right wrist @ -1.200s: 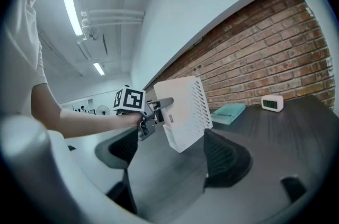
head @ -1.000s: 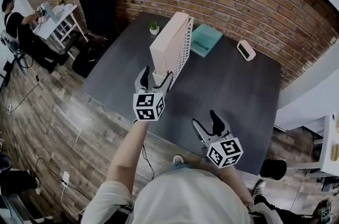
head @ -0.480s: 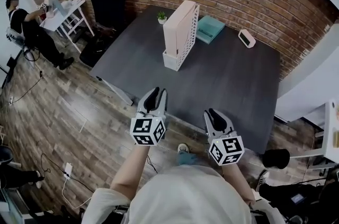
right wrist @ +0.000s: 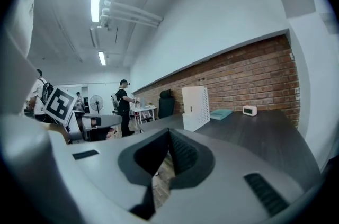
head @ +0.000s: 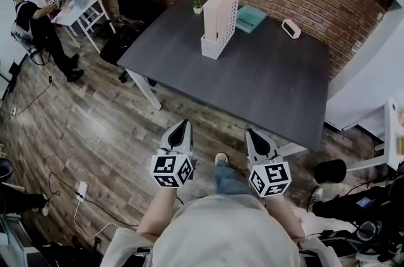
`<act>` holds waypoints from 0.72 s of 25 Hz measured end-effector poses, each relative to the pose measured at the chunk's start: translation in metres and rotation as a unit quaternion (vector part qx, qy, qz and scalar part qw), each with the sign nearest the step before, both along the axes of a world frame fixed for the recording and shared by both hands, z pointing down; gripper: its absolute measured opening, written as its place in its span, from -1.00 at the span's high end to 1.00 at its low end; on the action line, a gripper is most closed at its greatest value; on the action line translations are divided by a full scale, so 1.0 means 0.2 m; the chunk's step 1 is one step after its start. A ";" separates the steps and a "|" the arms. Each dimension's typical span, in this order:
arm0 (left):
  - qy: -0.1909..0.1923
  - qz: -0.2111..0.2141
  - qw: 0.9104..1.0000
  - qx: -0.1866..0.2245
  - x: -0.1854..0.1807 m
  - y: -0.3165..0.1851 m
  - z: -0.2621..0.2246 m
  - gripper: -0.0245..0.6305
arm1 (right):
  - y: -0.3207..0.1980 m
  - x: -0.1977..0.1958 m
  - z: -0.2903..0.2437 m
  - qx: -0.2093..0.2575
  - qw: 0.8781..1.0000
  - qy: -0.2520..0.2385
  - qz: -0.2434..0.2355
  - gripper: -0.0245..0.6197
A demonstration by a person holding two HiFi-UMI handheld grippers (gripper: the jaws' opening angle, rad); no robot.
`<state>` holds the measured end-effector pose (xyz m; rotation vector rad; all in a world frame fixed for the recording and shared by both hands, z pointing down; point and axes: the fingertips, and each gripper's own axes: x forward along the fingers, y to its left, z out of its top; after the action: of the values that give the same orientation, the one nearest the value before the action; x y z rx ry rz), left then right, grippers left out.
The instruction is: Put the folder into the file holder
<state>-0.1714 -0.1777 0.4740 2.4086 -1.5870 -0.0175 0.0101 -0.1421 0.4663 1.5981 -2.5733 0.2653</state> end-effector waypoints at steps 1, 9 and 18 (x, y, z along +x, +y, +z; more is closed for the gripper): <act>-0.002 0.000 1.000 -0.004 -0.01 0.07 0.02 0.89 | 0.07 -0.01 0.01 -0.001 1.000 0.000 -0.002 0.91; 0.001 0.019 1.000 -0.010 -0.03 0.57 0.01 0.89 | 0.52 -0.08 0.02 0.001 1.000 -0.004 -0.015 0.91; -0.015 0.028 0.999 -0.006 -0.03 0.87 0.02 0.89 | 0.77 -0.12 -0.01 0.015 1.000 -0.008 -0.020 0.92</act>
<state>-0.1773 -0.0033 0.4776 2.4555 -1.5273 0.0390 -0.0135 0.0115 0.4643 1.5594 -2.6303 0.2388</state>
